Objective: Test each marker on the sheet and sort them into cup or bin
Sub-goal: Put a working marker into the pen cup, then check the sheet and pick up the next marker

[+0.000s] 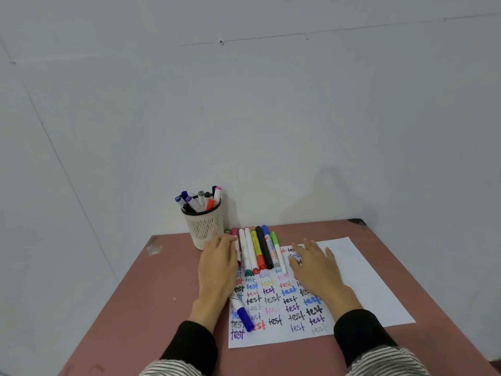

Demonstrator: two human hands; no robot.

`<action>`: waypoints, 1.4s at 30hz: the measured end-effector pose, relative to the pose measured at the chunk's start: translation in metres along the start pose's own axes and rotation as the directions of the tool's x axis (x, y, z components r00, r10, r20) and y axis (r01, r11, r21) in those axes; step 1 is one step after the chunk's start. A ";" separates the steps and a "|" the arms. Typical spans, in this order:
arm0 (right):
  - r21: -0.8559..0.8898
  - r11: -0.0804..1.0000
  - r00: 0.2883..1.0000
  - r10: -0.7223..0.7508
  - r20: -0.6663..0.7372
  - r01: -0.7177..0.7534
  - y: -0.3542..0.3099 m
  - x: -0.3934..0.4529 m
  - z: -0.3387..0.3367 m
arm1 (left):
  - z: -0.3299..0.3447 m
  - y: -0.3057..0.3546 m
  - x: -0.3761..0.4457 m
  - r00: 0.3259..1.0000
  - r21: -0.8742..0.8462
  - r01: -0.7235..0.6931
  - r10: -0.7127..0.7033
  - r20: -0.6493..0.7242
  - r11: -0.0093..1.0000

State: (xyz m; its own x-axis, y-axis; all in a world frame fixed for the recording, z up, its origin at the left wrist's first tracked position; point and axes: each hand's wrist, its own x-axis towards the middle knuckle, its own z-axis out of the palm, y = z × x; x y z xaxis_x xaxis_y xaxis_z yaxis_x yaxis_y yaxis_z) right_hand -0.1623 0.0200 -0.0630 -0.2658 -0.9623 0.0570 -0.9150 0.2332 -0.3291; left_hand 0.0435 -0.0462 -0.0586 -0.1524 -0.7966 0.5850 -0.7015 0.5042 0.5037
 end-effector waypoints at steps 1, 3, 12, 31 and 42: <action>0.005 1.000 1.000 -0.001 -0.006 0.001 -0.001 0.000 0.000 | 0.001 -0.003 -0.001 0.999 -0.034 0.034 -0.033 0.025 0.999; 0.033 0.999 0.999 -0.005 -0.043 0.007 -0.004 -0.001 -0.001 | 0.003 -0.008 -0.001 0.996 -0.083 0.075 -0.070 0.058 0.994; 0.136 0.991 0.995 0.013 -0.101 0.001 -0.040 -0.007 -0.002 | 0.007 -0.011 0.002 0.993 -0.168 0.088 -0.074 0.088 0.982; 0.868 0.488 0.995 0.006 -0.101 0.085 -0.018 -0.008 -0.031 | 0.013 0.017 0.002 0.902 0.080 -0.419 0.405 0.147 0.905; 0.909 0.411 0.989 0.151 -0.001 -0.062 -0.040 -0.010 -0.026 | 0.002 0.033 -0.006 0.857 -0.035 -0.411 0.399 0.326 0.911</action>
State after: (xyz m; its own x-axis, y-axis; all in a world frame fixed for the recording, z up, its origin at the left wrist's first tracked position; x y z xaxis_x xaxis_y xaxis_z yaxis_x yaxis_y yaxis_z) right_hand -0.1313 0.0239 -0.0264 -0.4013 -0.9159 0.0076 -0.0841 0.0286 -0.9960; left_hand 0.0202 -0.0259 -0.0465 -0.6373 -0.5903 0.4954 -0.5524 0.7982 0.2405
